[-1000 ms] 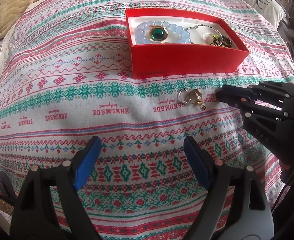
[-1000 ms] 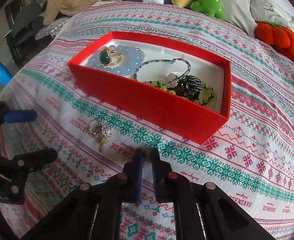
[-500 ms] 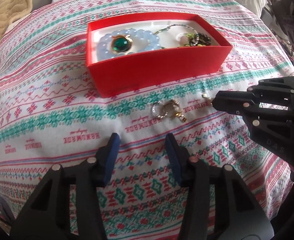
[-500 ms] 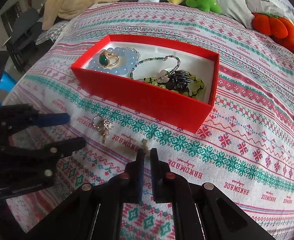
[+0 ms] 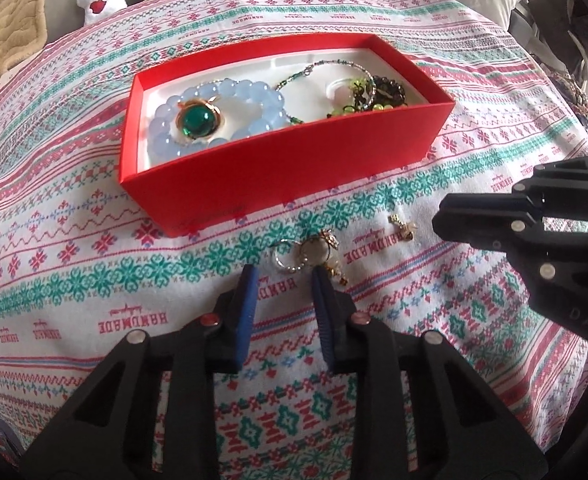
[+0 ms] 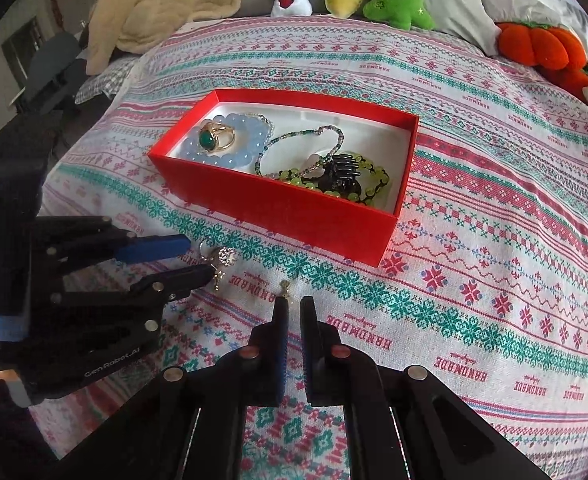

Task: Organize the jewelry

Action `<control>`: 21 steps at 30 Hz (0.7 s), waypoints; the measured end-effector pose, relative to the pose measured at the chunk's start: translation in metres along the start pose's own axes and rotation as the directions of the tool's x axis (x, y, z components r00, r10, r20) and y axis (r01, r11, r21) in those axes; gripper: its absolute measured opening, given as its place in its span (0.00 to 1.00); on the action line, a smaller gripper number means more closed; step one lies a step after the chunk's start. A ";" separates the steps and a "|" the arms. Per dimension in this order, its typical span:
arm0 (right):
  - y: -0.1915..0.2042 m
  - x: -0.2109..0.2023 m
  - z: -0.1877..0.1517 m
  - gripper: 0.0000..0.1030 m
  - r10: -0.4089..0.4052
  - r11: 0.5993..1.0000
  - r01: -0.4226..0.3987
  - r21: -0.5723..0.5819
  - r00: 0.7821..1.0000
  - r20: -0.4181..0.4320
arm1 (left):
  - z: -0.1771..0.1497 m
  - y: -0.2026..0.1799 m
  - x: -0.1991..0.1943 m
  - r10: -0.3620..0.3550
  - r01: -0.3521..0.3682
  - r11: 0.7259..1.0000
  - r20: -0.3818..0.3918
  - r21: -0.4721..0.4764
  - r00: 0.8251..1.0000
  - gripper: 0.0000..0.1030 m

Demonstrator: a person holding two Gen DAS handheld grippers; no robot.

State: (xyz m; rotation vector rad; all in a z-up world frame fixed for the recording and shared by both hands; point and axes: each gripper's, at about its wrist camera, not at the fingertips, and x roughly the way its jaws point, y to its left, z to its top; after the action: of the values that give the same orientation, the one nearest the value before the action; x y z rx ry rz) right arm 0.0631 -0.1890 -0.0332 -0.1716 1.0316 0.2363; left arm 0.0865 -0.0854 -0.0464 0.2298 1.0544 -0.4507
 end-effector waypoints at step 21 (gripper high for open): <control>-0.007 0.004 -0.004 0.07 0.009 1.000 -0.008 0.021 1.000 -0.029 | -0.008 0.013 -0.007 0.020 -0.020 1.000 -0.022 0.007 1.000 0.07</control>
State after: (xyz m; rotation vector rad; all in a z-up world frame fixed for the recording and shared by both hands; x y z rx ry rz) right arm 0.0635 -0.1961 -0.0382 -0.1518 1.0633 0.2313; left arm 0.0834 -0.0689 -0.0440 0.2521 1.0713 -0.4345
